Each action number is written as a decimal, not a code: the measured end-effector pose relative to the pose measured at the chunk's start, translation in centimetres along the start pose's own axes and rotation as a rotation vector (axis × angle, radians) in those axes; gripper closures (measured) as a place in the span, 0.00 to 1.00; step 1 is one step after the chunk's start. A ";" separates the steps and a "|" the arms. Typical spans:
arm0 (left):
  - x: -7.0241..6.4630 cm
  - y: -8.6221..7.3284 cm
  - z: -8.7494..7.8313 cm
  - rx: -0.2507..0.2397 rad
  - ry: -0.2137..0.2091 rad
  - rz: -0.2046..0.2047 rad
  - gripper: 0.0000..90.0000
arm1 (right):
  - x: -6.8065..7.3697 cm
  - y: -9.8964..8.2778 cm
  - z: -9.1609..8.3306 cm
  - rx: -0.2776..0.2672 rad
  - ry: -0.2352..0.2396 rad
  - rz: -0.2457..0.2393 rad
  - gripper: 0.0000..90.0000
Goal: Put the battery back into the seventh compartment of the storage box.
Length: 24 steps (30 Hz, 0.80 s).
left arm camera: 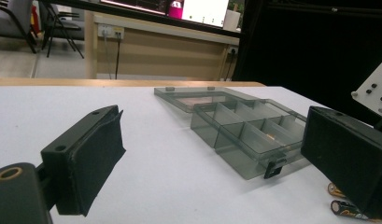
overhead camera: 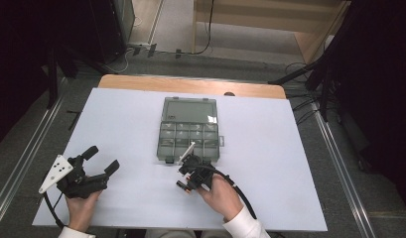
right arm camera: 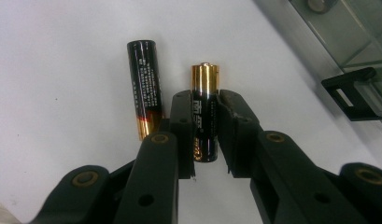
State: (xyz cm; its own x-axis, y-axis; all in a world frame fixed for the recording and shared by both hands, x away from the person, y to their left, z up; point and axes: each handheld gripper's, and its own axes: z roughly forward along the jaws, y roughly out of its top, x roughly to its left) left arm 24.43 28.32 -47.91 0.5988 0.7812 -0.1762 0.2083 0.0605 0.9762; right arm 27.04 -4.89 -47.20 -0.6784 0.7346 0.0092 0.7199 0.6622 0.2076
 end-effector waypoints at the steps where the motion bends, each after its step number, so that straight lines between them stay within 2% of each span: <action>1: 0.0 0.0 0.0 0.000 0.000 0.001 0.06 | 0.0 0.0 0.0 0.000 0.001 -0.001 0.86; 18: 0.0 0.0 -0.1 0.001 0.004 0.005 0.06 | 0.0 -0.3 -0.1 -0.001 0.022 -0.007 0.86; 24: 0.0 0.0 0.0 0.001 0.005 0.005 0.06 | -0.6 -0.6 -0.9 -0.049 0.042 0.016 0.86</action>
State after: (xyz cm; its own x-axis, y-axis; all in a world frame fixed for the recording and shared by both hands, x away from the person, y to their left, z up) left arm 24.37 28.33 -47.88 0.5962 0.7844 -0.1708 0.2062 0.0560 0.9769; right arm 26.83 -5.84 -46.42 -0.6730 0.7376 0.0537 0.7235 0.6415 0.2550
